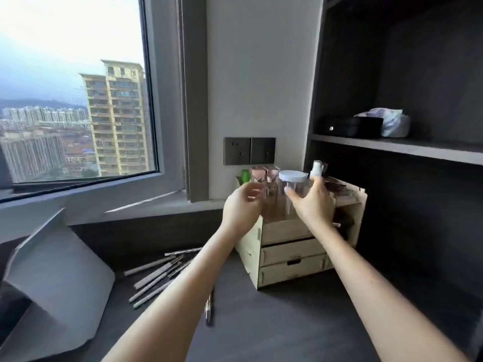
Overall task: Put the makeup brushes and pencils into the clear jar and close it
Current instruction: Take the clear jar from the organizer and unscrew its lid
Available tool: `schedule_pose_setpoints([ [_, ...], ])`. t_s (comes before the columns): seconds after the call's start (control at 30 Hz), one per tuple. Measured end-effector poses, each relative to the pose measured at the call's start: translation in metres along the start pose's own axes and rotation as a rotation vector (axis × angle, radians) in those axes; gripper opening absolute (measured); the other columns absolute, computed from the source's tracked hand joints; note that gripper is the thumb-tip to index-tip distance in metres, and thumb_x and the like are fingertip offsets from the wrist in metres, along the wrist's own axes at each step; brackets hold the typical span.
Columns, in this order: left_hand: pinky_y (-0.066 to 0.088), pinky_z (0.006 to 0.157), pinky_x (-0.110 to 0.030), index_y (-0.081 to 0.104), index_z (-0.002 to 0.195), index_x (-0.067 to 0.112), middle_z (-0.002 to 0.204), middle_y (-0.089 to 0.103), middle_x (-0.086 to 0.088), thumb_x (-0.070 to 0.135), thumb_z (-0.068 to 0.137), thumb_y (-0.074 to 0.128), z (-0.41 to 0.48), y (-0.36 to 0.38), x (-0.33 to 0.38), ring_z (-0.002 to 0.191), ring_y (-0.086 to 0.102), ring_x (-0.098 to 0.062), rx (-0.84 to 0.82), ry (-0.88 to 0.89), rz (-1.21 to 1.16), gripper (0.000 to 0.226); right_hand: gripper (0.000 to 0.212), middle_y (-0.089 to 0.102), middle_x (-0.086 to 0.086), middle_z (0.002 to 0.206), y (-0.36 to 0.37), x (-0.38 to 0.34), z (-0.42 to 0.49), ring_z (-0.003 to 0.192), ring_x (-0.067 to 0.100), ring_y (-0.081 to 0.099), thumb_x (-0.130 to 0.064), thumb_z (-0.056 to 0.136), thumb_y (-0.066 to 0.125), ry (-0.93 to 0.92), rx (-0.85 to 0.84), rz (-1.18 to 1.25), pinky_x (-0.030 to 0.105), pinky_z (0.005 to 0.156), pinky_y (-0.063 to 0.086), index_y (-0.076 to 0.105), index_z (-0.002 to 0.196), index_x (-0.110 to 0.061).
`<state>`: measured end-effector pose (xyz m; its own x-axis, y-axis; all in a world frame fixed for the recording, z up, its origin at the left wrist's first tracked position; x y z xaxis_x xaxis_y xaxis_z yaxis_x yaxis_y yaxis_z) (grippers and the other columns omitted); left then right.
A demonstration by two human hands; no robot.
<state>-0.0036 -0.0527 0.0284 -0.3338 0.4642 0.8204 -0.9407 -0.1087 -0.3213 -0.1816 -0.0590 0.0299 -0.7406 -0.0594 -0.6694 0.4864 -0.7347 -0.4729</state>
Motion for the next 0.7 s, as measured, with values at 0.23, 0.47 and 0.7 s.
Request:
schedule_pose_setpoints([
  [0.23, 0.054, 0.083, -0.037, 0.047, 0.133, 0.015, 0.124, 0.062, -0.009, -0.001, 0.085, 0.041, 0.040, 0.060, -0.031, 0.103, 0.063, -0.025, -0.154, -0.214, -0.189, 0.051, 0.072, 0.058, 0.016, 0.129, 0.029, 0.020, 0.020, 0.115, 0.037, 0.057, -0.048, 0.078, 0.067, 0.068, -0.034, -0.058, 0.041, 0.084, 0.046, 0.040, 0.130, -0.006],
  [0.47, 0.054, 0.090, -0.044, 0.047, 0.133, 0.013, 0.125, 0.061, -0.006, -0.006, 0.086, 0.041, 0.037, 0.061, -0.020, 0.102, 0.062, -0.020, -0.167, -0.163, -0.319, 0.051, 0.056, 0.067, 0.016, 0.110, 0.011, 0.004, 0.020, 0.103, 0.035, 0.063, -0.045, 0.075, 0.070, -0.052, 0.139, -0.012, 0.038, 0.079, 0.047, 0.054, 0.109, -0.004],
  [0.7, 0.041, 0.094, -0.031, 0.044, 0.133, 0.030, 0.125, 0.059, 0.001, 0.022, 0.077, 0.070, -0.001, -0.010, 0.029, 0.114, 0.052, -0.017, 0.080, 0.385, 0.169, 0.061, 0.059, 0.064, -0.008, 0.084, -0.027, -0.051, -0.022, 0.077, 0.010, 0.065, -0.048, 0.071, 0.073, -0.132, 0.123, 0.422, 0.027, 0.068, 0.054, 0.052, 0.112, -0.011],
])
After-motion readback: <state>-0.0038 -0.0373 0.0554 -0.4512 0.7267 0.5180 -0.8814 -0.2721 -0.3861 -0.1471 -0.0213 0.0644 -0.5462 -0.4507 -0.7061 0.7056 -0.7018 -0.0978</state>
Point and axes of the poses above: each hand's wrist, its own z-axis towards the middle knuckle, its own y-axis out of the palm, x = y × z, the point moved 6 cm from there along z, towards the middle knuckle
